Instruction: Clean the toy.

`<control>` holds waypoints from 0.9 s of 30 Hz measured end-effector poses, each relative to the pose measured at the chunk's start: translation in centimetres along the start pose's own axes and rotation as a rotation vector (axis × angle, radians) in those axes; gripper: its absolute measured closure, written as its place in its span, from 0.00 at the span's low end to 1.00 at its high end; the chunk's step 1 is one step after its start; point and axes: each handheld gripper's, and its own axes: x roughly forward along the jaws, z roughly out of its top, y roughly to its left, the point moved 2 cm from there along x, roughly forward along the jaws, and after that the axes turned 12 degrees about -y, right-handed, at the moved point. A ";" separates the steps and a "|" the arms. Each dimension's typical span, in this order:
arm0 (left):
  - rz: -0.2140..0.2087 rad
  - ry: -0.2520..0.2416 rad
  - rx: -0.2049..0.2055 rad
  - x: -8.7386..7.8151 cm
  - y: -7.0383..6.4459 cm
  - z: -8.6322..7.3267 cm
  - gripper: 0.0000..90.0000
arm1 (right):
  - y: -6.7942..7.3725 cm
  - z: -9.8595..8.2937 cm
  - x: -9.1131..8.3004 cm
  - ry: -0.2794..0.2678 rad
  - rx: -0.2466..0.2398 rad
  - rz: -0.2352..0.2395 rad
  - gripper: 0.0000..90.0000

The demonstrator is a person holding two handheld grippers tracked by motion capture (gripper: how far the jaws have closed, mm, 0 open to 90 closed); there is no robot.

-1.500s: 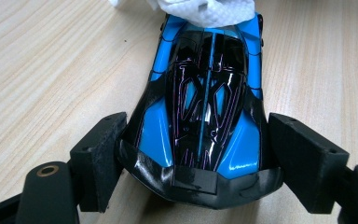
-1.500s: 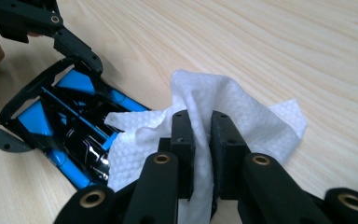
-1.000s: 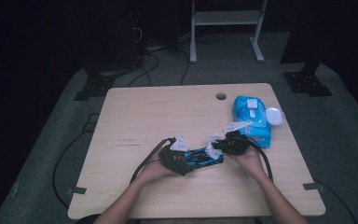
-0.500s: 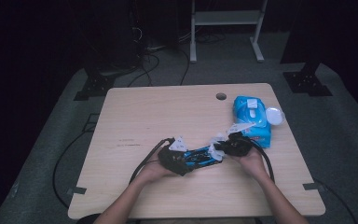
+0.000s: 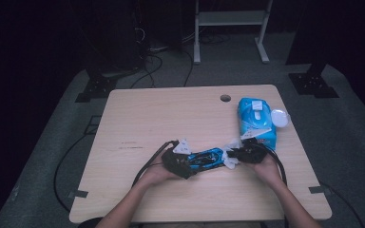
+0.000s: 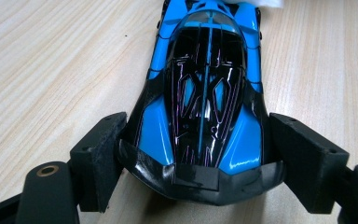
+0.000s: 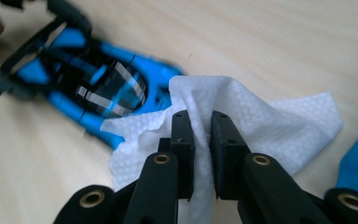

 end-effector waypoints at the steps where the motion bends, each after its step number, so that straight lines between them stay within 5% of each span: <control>1: 0.000 0.000 0.000 0.0 0.0 0.0 0.25 | 0.0 0.0 0.0 0.000 0.000 0.000 0.89; 8: 0.000 0.000 -0.006 -0.1 0.0 0.0 0.24 | 0.1 2.4 2.9 -0.012 -0.024 -0.011 0.89; 14: 0.000 -0.001 -0.017 -0.2 0.0 -0.1 0.24 | -0.2 0.7 1.5 -0.006 -0.010 -0.016 0.89; 18: 0.006 0.006 -0.009 -0.1 0.0 0.0 0.24 | 0.6 -0.1 -0.2 0.010 0.005 0.031 0.89; 25: 0.014 0.019 -0.011 -0.1 -0.1 0.2 0.24 | 2.8 1.0 1.1 0.008 -0.058 0.114 0.89; 27: -0.013 0.004 -0.059 -0.7 0.2 0.2 0.25 | 3.1 1.0 1.3 0.011 -0.080 0.118 0.89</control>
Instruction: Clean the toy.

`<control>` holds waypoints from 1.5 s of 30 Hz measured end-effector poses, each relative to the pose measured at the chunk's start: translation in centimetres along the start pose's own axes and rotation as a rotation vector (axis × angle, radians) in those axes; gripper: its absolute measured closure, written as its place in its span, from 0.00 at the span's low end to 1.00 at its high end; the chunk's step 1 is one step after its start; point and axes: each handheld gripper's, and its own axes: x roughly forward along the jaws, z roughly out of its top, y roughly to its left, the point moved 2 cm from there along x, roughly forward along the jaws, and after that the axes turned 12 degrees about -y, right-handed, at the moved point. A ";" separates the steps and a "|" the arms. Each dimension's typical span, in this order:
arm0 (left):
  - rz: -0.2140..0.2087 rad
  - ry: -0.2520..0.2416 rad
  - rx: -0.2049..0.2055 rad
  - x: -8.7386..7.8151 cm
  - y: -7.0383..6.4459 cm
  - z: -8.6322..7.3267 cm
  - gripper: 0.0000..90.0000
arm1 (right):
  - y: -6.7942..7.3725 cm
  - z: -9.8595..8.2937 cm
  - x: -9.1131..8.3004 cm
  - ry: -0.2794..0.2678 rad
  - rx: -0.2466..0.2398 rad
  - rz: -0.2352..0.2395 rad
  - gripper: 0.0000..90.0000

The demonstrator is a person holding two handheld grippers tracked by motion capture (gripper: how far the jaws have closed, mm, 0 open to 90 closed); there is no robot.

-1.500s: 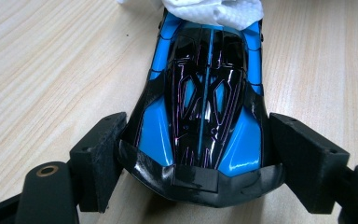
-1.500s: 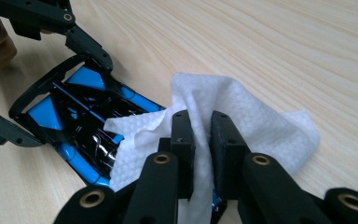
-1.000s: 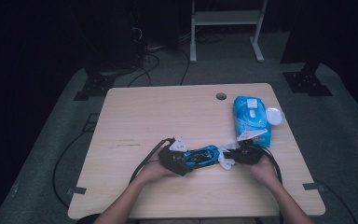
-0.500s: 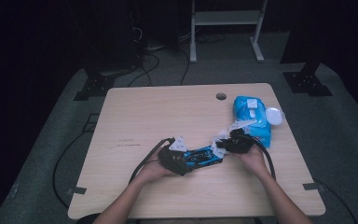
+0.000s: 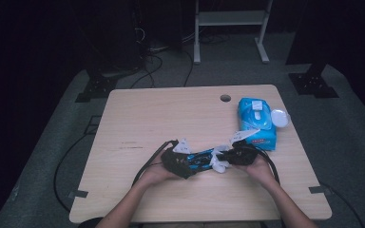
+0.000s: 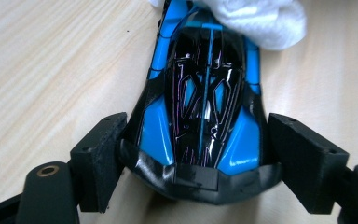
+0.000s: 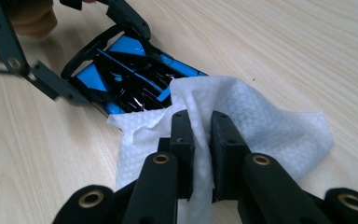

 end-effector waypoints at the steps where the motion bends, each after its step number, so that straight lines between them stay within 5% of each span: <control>1: -0.013 -0.032 -0.030 -0.6 0.3 0.2 0.25 | 0.1 -0.1 0.0 0.000 -0.004 -0.005 0.89; 2: -0.013 -0.032 -0.030 -0.6 0.3 0.2 0.25 | 0.1 -0.1 0.0 0.000 -0.004 -0.005 0.89; 7: -0.025 -0.136 -0.157 -1.9 1.5 0.5 0.25 | 0.0 -0.5 -0.1 -0.027 0.010 0.001 0.88; 13: -0.019 -0.046 -0.254 -1.0 2.3 -0.6 0.25 | 0.2 -0.6 -0.2 -0.036 0.000 -0.004 0.88; 19: -0.055 -0.040 -0.325 -0.7 2.5 -0.8 0.25 | 0.5 -0.8 -0.3 -0.045 -0.010 -0.017 0.88; 29: -0.121 -0.036 -0.332 -0.8 2.3 -1.0 0.33 | 1.0 -1.2 -0.5 -0.059 -0.037 -0.034 0.89; 42: -0.066 -0.057 -0.212 -1.3 1.2 -0.6 0.43 | 1.8 -1.8 -1.0 -0.092 -0.081 -0.049 0.89; 44: -0.067 -0.051 -0.212 -1.3 1.1 -0.6 0.43 | 1.8 -1.9 -1.0 -0.095 -0.081 -0.048 0.89; 45: -0.062 -0.027 -0.253 -1.2 1.3 -0.5 0.38 | 1.8 -1.9 -1.1 -0.090 -0.075 -0.044 0.89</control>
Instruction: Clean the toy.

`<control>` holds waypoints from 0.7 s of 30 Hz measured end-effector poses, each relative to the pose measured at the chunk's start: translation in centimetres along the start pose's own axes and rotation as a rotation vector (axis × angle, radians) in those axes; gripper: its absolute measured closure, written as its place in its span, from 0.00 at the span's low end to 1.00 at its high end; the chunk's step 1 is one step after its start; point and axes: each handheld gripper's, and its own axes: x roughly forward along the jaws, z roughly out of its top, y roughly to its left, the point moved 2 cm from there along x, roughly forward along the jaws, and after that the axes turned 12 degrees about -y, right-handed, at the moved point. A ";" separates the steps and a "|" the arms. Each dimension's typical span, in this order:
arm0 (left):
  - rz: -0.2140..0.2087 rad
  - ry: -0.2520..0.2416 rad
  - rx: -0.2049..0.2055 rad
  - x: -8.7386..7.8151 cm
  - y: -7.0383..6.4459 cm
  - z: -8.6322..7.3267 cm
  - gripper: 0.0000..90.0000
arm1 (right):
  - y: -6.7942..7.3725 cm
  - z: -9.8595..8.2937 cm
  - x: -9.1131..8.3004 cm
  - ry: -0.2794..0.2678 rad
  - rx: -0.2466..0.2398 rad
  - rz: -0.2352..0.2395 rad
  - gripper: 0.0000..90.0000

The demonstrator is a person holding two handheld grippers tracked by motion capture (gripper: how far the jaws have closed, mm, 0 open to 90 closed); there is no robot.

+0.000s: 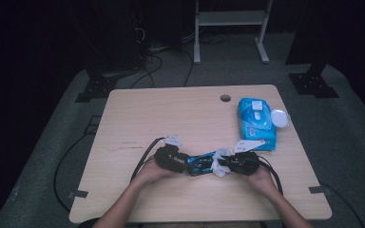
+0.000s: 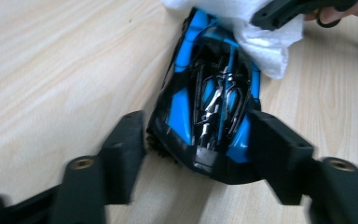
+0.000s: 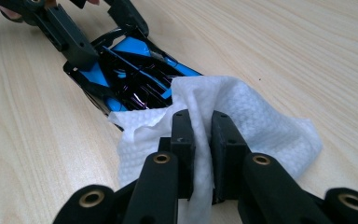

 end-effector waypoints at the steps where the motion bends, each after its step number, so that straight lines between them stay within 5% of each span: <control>1: 0.000 0.000 0.000 0.0 0.0 0.0 0.35 | 0.0 0.0 0.0 0.000 0.000 0.000 0.89; 8: -0.063 0.026 -0.129 0.1 0.7 -0.2 0.39 | -0.1 0.0 0.0 0.000 0.000 0.010 0.89; 12: -0.021 -0.001 -0.088 -0.1 0.3 -0.3 0.51 | 0.1 0.0 0.0 -0.003 -0.011 0.001 0.89; 16: 0.005 -0.018 -0.041 -0.2 -0.2 -0.4 0.51 | 0.3 -0.1 -0.1 -0.008 -0.018 -0.014 0.89; 18: 0.039 -0.022 0.022 -0.4 -0.7 -0.3 0.52 | 0.5 -0.1 -0.1 -0.009 -0.029 -0.019 0.89; 21: 0.056 -0.012 0.027 -0.5 -0.9 -0.2 0.48 | 0.5 -0.1 -0.1 -0.008 -0.027 -0.017 0.89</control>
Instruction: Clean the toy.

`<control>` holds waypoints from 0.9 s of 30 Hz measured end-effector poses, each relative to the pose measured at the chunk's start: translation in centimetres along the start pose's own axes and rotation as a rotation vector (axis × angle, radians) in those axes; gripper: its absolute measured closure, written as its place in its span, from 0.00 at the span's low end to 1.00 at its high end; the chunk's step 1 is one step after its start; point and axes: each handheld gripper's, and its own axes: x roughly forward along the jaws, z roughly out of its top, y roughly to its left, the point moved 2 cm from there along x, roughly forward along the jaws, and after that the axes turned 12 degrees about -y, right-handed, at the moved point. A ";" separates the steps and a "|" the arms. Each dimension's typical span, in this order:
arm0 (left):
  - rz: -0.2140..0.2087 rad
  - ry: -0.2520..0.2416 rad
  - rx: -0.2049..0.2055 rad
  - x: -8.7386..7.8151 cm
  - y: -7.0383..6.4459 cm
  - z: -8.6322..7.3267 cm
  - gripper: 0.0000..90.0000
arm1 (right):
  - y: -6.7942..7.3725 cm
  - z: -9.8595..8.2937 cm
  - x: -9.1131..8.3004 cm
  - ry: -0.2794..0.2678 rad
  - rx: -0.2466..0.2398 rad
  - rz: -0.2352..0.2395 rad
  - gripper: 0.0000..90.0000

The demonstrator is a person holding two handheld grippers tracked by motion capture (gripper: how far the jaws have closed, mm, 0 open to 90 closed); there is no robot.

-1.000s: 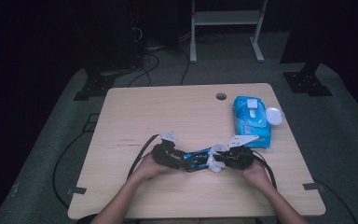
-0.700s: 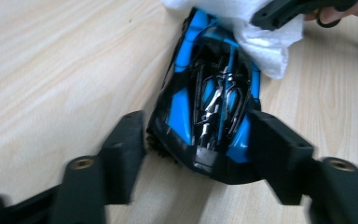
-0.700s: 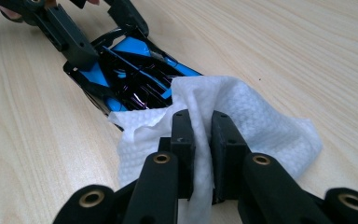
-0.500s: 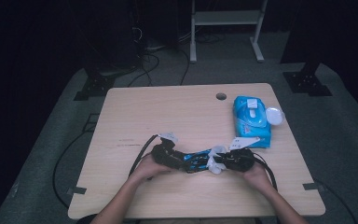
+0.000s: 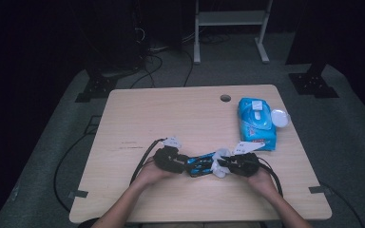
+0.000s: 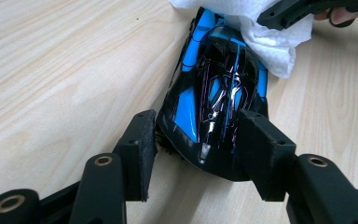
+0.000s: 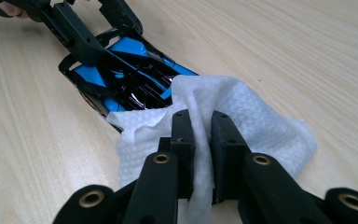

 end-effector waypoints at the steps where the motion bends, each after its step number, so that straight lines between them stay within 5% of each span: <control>1: -0.002 0.023 -0.062 0.0 0.2 0.1 0.43 | 0.1 0.0 0.0 0.002 -0.007 -0.001 0.89; 2: -0.002 0.023 -0.062 0.0 0.2 0.1 0.41 | 0.1 0.0 0.0 0.002 -0.007 -0.001 0.89; 3: -0.009 0.039 -0.133 -0.1 0.3 0.0 0.40 | 0.0 0.0 0.0 0.001 -0.006 0.000 0.89; 4: -0.009 0.039 -0.133 -0.1 0.3 0.0 0.40 | 0.0 0.0 0.0 0.001 -0.006 0.000 0.89; 5: -0.018 0.049 -0.189 -0.2 0.5 0.0 0.40 | 0.0 0.0 0.0 0.002 -0.003 0.002 0.89; 8: -0.049 0.062 -0.240 -0.3 0.5 0.0 0.48 | 0.0 0.0 0.0 0.000 -0.004 0.004 0.89; 10: -0.042 0.061 -0.235 -0.2 0.4 0.0 0.54 | 0.1 0.0 0.0 0.000 -0.004 0.003 0.89; 13: 0.014 0.068 -0.180 0.0 -0.1 0.2 0.58 | 0.1 -0.1 0.0 -0.003 -0.005 0.001 0.89; 16: 0.020 0.050 -0.160 -0.1 -0.2 0.1 0.59 | 0.1 -0.1 -0.1 -0.001 -0.001 0.000 0.88; 21: 0.040 0.000 -0.071 -0.4 -1.0 -0.2 0.60 | 0.0 0.1 -0.6 0.009 -0.002 0.019 0.88; 27: 0.098 -0.073 0.134 -0.9 -3.0 -0.9 0.60 | -1.7 0.2 -2.1 0.003 0.041 -0.022 0.88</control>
